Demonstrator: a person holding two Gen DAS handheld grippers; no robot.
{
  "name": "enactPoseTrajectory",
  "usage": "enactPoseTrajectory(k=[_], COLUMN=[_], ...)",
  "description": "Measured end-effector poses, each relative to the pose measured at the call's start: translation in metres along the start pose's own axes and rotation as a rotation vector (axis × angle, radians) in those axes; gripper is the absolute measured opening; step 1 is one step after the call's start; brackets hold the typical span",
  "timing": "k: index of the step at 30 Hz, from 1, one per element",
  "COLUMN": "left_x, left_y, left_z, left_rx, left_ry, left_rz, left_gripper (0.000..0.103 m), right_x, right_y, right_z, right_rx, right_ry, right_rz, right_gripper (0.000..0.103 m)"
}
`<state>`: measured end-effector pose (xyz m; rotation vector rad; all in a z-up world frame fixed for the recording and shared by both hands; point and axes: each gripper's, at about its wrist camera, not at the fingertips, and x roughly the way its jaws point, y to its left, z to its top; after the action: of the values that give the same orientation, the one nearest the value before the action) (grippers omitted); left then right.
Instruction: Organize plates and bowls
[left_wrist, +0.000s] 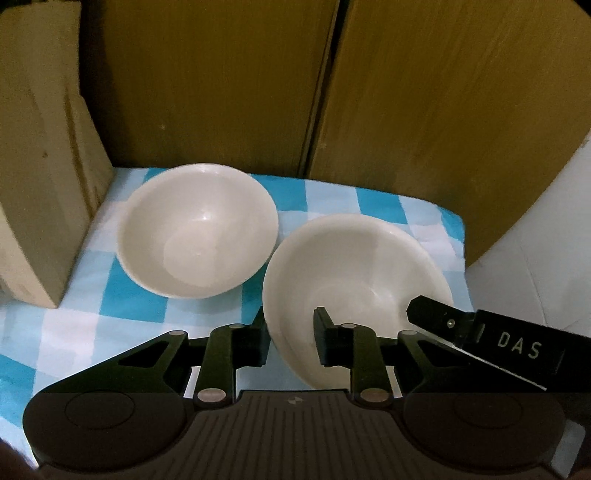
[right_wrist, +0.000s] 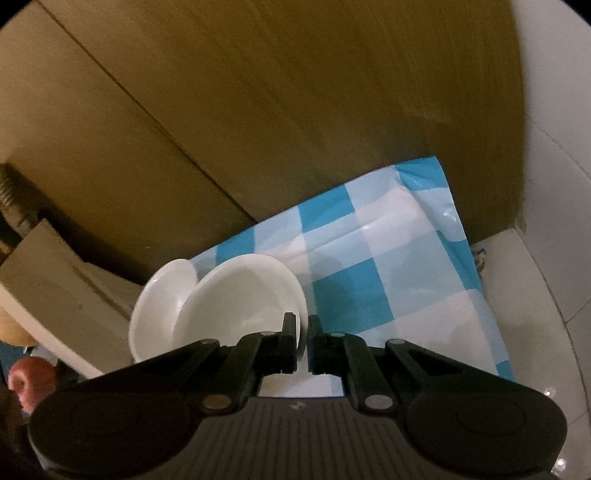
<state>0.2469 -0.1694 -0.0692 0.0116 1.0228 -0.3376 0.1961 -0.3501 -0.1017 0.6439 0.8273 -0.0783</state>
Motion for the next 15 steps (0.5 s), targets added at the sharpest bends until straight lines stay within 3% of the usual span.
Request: enactPoseTrajectory(k=[8,15], left_x=[-0.057,-0.110], left_y=[0.013,0.040], left_z=[-0.004,-0.035], left_rx=[0.005,-0.013], left_ry=[-0.080,-0.116], left_rz=[-0.001,0.000], left_gripper=[0.034,0.036], right_x=[-0.038,-0.072], right_y=[0.035,0.072], right_z=[-0.008,-0.038], right_rx=[-0.055,-0.111], right_ry=[-0.023,-0.003], right_rz=[0.049,0.096], right_gripper=[0.003,0.004])
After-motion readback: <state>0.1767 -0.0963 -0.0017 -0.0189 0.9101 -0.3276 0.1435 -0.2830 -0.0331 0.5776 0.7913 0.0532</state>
